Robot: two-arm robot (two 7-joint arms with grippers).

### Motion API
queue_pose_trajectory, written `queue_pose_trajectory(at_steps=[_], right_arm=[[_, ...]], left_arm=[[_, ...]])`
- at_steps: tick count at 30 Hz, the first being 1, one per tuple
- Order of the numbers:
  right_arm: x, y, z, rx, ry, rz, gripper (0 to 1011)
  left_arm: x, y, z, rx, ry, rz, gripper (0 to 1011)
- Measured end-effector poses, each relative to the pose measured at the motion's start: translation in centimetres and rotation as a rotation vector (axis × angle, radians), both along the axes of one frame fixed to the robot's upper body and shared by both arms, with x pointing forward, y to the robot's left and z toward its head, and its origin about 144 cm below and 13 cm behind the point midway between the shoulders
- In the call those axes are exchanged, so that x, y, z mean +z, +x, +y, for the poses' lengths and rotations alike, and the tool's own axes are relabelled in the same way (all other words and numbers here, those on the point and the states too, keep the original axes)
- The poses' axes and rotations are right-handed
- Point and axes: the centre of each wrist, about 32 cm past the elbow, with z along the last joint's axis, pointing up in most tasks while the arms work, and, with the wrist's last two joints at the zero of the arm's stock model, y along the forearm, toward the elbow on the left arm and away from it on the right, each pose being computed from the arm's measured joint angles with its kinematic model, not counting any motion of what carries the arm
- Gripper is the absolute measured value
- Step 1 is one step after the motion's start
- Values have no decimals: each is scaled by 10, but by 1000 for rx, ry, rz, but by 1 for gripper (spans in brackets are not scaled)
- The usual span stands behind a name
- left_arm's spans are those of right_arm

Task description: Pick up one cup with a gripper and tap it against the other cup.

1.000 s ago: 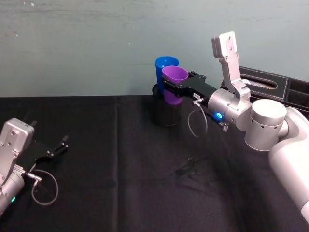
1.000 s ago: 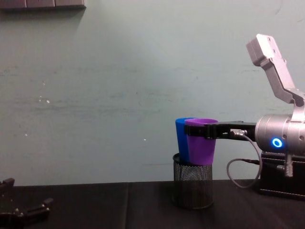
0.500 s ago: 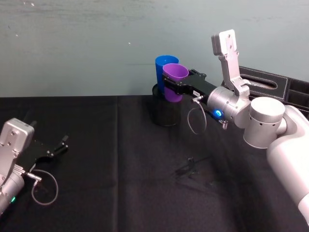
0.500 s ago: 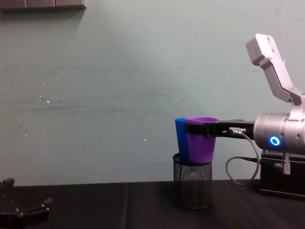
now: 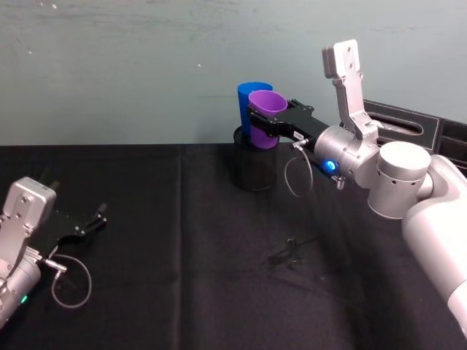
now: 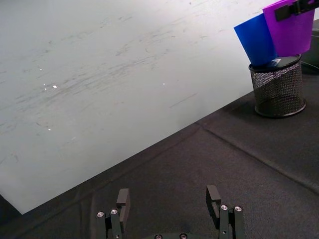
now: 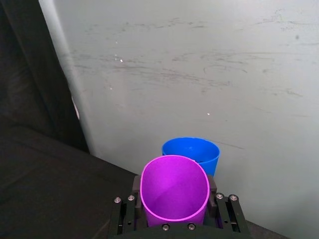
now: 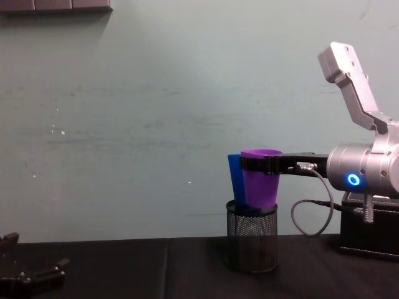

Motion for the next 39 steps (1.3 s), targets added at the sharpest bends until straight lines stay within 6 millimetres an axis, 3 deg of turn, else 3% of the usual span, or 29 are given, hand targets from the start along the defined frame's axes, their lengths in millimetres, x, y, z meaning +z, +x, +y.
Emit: queue_pose_trajectory(at_steps=[39], right_arm=[[0,1,0,2,0,1,715]], left_arm=[[0,0,0,0,0,0,1000]])
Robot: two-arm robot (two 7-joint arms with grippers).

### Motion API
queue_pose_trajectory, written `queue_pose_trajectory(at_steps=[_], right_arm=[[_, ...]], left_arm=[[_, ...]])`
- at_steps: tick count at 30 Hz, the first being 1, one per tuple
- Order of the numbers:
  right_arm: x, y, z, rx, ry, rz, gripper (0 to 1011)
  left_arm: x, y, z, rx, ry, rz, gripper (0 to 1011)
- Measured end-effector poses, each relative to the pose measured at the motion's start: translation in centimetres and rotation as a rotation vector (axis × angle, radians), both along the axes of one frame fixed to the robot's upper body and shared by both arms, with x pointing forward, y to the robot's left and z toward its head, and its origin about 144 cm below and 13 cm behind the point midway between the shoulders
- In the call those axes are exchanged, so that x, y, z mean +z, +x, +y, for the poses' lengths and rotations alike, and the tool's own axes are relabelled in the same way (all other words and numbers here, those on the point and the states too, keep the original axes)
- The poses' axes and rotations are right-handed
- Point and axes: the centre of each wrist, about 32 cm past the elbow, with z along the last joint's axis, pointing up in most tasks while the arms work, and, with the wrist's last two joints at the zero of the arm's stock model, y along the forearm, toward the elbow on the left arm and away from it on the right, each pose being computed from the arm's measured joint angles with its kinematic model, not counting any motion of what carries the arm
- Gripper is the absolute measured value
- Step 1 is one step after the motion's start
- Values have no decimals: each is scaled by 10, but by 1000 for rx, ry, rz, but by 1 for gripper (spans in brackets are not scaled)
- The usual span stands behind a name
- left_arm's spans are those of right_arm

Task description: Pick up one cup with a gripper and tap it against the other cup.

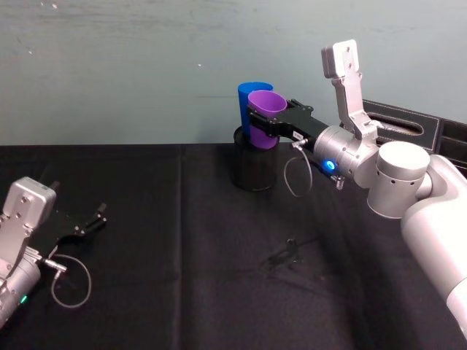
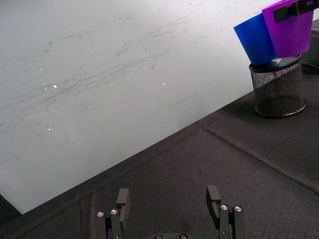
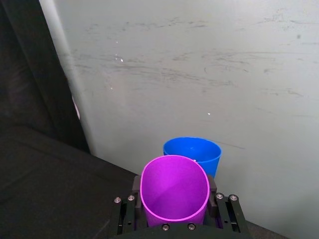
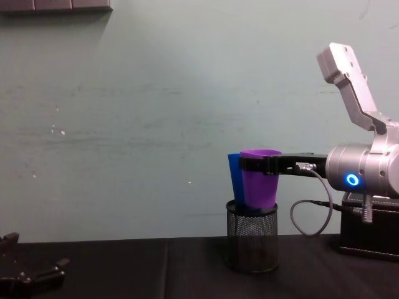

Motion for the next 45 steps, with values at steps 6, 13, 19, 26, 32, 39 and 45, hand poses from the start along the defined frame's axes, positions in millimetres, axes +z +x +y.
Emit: queue_pose_trajectory(at_steps=[6,13,19,26,32,39,45], right_arm=[[0,0,0,0,0,0,715],[0,0,0,0,1,0,715],[0,0,0,0,1,0,715],[0,0,0,0,1,0,715],[0,0,0,0,1,0,715],[0,0,0,0,1,0,716],[0,0,0,0,1,0,715]], left_arm=[[0,0,0,0,0,0,1000],[0,0,0,0,0,0,1000],[0,0,0,0,0,0,1000],[0,0,0,0,0,0,1000],[0,0,0,0,0,0,1000],[0,0,0,0,0,0,1000],[0,0,0,0,0,0,1000]])
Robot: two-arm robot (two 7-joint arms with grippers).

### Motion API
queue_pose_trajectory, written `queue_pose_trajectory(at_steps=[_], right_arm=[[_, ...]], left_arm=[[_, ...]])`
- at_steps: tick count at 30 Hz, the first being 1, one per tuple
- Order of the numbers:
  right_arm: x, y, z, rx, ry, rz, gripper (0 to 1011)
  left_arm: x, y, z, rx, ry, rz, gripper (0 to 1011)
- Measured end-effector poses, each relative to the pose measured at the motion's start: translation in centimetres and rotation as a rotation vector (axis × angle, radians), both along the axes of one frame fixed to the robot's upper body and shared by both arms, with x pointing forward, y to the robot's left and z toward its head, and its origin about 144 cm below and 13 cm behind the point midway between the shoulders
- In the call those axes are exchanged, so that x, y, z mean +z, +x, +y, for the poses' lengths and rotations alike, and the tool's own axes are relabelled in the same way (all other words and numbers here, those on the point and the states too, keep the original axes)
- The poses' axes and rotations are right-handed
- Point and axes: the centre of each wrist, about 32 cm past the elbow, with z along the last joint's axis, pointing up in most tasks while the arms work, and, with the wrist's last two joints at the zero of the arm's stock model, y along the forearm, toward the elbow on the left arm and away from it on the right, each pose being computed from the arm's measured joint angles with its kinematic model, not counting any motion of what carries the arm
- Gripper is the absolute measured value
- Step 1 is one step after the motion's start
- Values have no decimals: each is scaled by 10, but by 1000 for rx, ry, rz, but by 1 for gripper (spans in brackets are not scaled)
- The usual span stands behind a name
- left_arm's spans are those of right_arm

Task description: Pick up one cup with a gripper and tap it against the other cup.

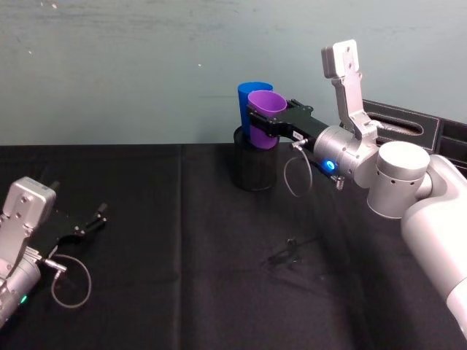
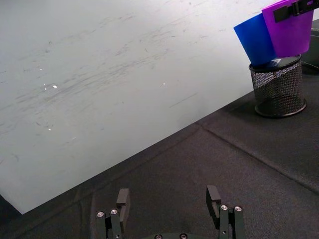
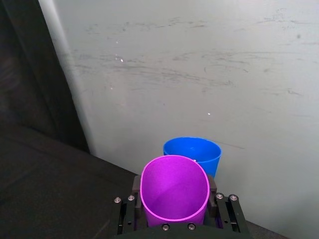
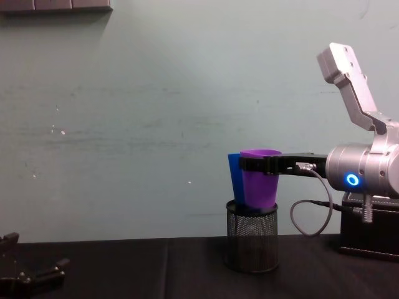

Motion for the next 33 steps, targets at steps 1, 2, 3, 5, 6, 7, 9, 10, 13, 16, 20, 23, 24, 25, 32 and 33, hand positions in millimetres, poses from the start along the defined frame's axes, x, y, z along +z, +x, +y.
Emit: queue_pose_trajectory(at_steps=[1,2,3,5,6,7,9,10,13,16,20,23,24,25,32,33], right_arm=[[0,0,0,0,0,0,716],[0,0,0,0,0,0,715],[0,0,0,0,0,0,715],[0,0,0,0,0,0,715],[0,0,0,0,0,0,715],[0,0,0,0,0,0,715],[0,0,0,0,0,0,715],[0,0,0,0,0,0,715],[0,0,0,0,0,0,715],[0,0,0,0,0,0,715],[0,0,0,0,0,0,715],[0,0,0,0,0,0,715],[0,0,0,0,0,0,715],[0,0,0,0,0,0,715],[2,-3,0,19,3,-17,715],[3,-3,0,21,3,-20,715]], left_arm=[[0,0,0,0,0,0,1000],[0,0,0,0,0,0,1000],[0,0,0,0,0,0,1000],[0,0,0,0,0,0,1000],[0,0,0,0,0,0,1000],[0,0,0,0,0,0,1000],[0,0,0,0,0,0,1000],[0,0,0,0,0,0,1000],[0,0,0,0,0,0,1000],[0,0,0,0,0,0,1000],[0,0,0,0,0,0,1000],[0,0,0,0,0,0,1000],[0,0,0,0,0,0,1000],[0,0,0,0,0,0,1000],[0,0,0,0,0,0,1000],[0,0,0,0,0,0,1000]])
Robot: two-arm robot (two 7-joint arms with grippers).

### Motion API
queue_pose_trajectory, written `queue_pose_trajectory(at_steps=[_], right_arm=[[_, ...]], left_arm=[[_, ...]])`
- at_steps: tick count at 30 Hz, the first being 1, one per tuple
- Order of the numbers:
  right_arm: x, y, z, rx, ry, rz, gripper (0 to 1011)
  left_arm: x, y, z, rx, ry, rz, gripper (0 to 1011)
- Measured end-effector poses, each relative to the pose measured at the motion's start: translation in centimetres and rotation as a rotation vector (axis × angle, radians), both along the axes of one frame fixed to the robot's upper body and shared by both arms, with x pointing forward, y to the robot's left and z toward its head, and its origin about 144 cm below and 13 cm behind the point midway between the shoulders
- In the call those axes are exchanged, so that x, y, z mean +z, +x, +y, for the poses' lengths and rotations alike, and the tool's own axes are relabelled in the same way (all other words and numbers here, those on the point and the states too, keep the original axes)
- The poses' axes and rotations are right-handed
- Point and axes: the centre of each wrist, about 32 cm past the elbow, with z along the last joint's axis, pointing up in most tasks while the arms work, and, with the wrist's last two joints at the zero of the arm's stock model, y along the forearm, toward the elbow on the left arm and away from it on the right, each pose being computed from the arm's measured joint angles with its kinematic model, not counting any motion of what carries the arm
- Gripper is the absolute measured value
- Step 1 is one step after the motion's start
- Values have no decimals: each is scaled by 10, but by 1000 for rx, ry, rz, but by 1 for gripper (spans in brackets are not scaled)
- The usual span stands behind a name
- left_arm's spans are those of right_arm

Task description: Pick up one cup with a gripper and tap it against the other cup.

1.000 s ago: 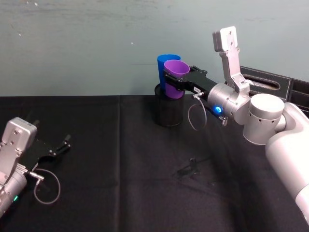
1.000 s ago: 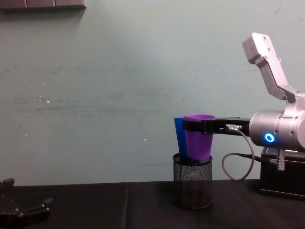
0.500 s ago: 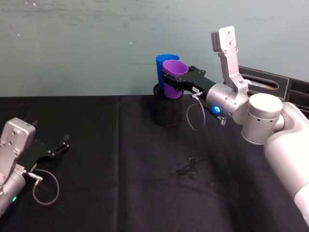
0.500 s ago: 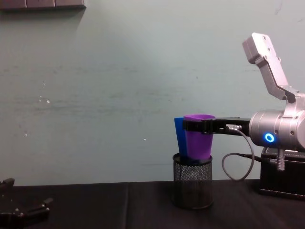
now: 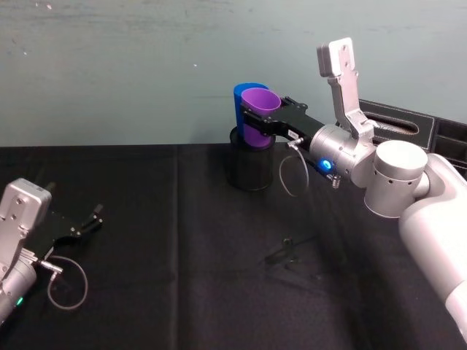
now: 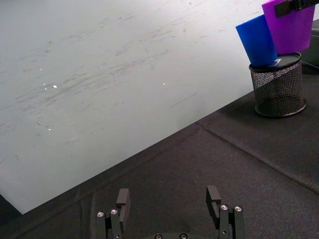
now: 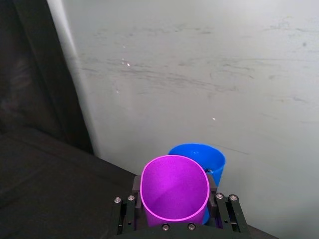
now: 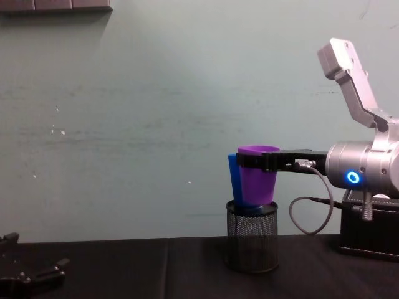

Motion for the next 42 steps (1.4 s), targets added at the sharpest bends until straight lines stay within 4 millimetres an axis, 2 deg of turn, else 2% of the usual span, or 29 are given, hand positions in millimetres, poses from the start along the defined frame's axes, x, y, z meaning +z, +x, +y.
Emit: queue_pose_trajectory(at_steps=[6,24,42], right_arm=[[3,-8,-3,18,-2,-10,715],[9,-49,-23,99,-13,-37,715],[-4,-92,-38,190,-17,-19,715]], left_arm=[[0,0,0,0,0,0,1000],[0,0,0,0,0,0,1000],[0,0,0,0,0,0,1000]])
